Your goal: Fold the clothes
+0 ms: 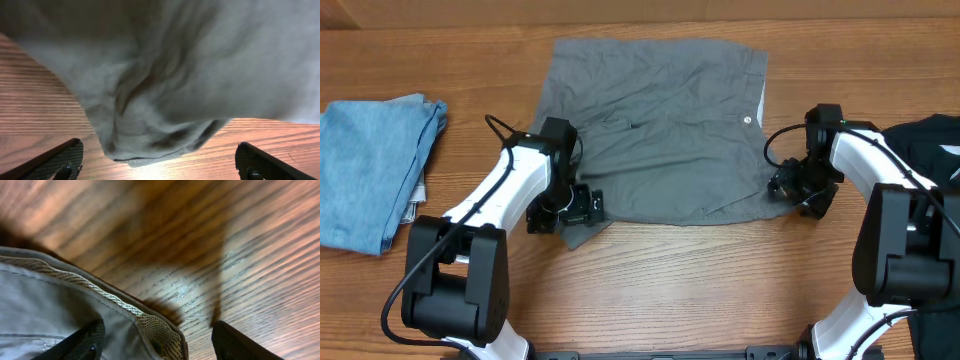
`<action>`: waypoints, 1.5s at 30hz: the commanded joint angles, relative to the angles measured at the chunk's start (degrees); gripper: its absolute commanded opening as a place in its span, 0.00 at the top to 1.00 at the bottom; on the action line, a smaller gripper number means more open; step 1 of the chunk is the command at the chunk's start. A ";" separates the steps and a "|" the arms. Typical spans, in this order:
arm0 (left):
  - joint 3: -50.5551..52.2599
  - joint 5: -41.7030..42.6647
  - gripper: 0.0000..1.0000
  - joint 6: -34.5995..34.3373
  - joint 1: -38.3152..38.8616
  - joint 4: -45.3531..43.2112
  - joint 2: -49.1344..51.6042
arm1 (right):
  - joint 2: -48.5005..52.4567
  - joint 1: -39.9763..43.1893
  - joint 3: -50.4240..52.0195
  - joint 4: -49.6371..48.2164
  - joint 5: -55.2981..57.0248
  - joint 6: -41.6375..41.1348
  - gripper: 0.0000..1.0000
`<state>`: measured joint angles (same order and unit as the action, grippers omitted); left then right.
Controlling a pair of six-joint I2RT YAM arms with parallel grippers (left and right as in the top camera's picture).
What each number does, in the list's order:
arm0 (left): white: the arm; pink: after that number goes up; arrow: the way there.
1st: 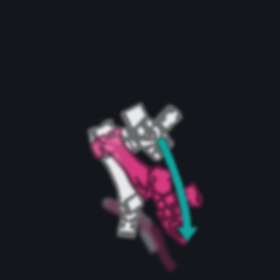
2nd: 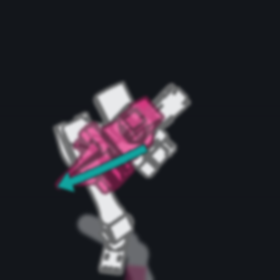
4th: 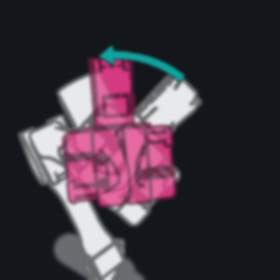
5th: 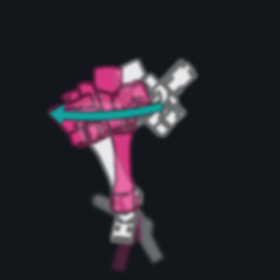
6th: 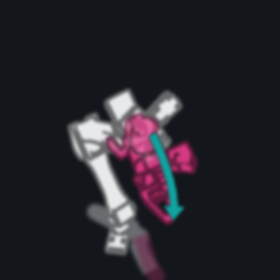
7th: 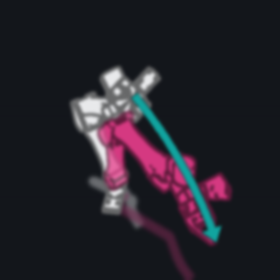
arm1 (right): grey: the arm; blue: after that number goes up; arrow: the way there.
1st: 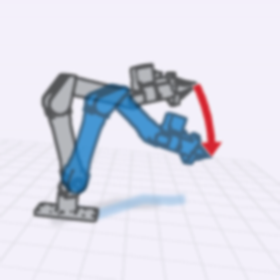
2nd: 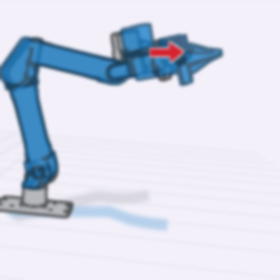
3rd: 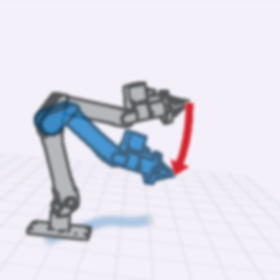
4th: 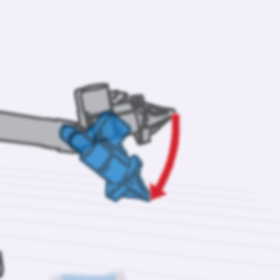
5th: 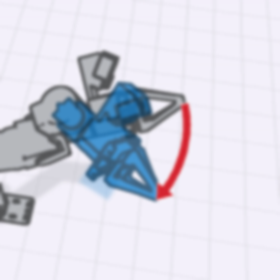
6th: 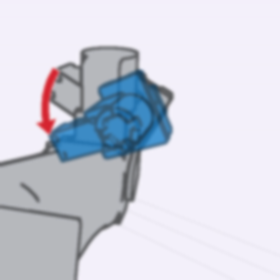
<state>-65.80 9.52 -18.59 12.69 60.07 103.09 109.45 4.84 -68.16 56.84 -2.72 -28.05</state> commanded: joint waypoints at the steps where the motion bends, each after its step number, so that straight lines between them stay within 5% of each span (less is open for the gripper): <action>1: 0.98 -1.42 0.02 -2.03 0.20 -1.05 -0.13 | -1.20 0.04 0.76 -0.68 -1.01 -0.02 0.33; 10: 6.14 -3.08 0.09 -6.14 0.20 -3.87 -0.13 | -1.20 0.04 0.76 -1.49 -0.98 1.07 0.39; 13: 6.82 -2.89 0.38 -6.08 0.20 -4.44 -0.13 | -1.20 0.04 0.76 -1.42 -0.96 1.51 0.63; 14: 6.82 -3.04 0.76 -6.03 0.20 -4.46 -0.13 | -1.20 0.07 0.76 -1.25 -0.72 1.53 0.75; 15: 6.82 -3.80 0.96 -6.05 0.09 -4.46 -0.13 | -1.20 0.04 0.76 -1.29 -0.66 2.99 0.82; 17: 6.82 -5.77 0.96 -5.92 0.07 -4.33 -0.13 | -1.20 0.07 0.76 -1.27 -0.28 2.99 0.96; 22: 6.64 -16.20 0.96 -5.86 -0.20 -0.68 -0.13 | -1.22 0.07 0.68 -0.59 3.48 5.75 0.96; 30: -3.04 -16.55 0.96 -4.70 -1.03 7.98 -0.15 | -3.10 0.07 -4.76 6.67 2.43 5.55 0.96; 37: -7.56 -14.71 0.96 -4.79 -0.94 15.19 -0.46 | -14.58 0.07 -5.64 13.22 1.57 5.09 0.96; 45: -7.58 -14.40 0.96 -7.39 2.03 20.22 -20.02 | -21.49 0.07 -5.64 20.96 1.60 5.11 0.96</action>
<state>-72.51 -1.65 -24.12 14.79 78.11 89.80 89.30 4.10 -72.40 76.99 -4.91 -22.70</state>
